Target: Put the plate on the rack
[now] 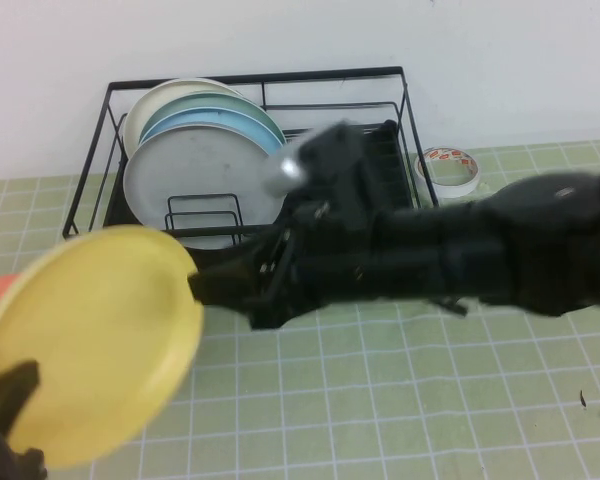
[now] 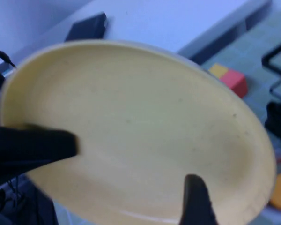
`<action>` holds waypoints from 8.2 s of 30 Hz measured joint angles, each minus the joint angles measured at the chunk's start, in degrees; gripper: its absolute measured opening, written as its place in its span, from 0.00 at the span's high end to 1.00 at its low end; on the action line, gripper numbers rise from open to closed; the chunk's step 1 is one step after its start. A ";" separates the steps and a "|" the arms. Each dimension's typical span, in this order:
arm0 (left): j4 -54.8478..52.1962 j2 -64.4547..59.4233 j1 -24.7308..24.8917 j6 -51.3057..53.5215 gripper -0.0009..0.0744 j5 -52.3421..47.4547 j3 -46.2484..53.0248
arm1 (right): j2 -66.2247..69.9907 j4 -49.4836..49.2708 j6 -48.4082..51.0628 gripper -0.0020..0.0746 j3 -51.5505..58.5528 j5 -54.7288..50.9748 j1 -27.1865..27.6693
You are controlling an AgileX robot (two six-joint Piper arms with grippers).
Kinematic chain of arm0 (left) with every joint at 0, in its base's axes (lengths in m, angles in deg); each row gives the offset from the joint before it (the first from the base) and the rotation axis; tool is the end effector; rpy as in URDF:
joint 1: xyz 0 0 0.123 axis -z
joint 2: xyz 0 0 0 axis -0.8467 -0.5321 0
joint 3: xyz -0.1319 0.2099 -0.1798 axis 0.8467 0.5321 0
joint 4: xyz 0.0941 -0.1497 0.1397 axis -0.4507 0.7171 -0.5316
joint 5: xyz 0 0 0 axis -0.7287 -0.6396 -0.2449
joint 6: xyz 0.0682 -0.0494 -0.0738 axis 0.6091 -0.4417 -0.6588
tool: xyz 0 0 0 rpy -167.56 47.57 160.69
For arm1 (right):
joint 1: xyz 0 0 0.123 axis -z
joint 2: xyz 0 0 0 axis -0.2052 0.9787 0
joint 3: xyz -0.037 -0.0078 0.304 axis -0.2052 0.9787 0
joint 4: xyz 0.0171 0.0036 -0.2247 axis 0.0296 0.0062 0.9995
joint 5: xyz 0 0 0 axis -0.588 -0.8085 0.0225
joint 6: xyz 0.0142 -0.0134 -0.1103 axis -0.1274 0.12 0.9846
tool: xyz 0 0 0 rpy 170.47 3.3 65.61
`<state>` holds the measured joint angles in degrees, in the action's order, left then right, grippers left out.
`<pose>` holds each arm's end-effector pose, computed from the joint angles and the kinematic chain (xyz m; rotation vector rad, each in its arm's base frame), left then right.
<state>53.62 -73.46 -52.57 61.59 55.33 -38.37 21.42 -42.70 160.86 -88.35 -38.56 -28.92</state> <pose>0.0824 -0.0314 0.2849 0.1734 1.9130 -0.3081 0.2540 0.2871 0.3066 -0.8954 1.8948 1.0094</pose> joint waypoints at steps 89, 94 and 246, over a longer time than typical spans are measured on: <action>53.33 -40.74 19.60 68.60 0.98 47.26 -41.75 | -48.50 105.75 -68.15 0.97 4.40 -41.09 4.59; 61.28 -31.56 19.60 68.69 0.99 45.97 -41.75 | -57.35 106.07 -69.33 0.97 10.42 -32.71 4.59; -37.30 31.22 4.01 -41.35 0.99 2.81 23.34 | -70.34 85.78 -69.48 0.98 47.67 -7.83 4.59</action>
<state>16.32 -42.24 -48.57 20.23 58.14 -15.03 -48.92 43.08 91.37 -40.67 -46.39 -24.34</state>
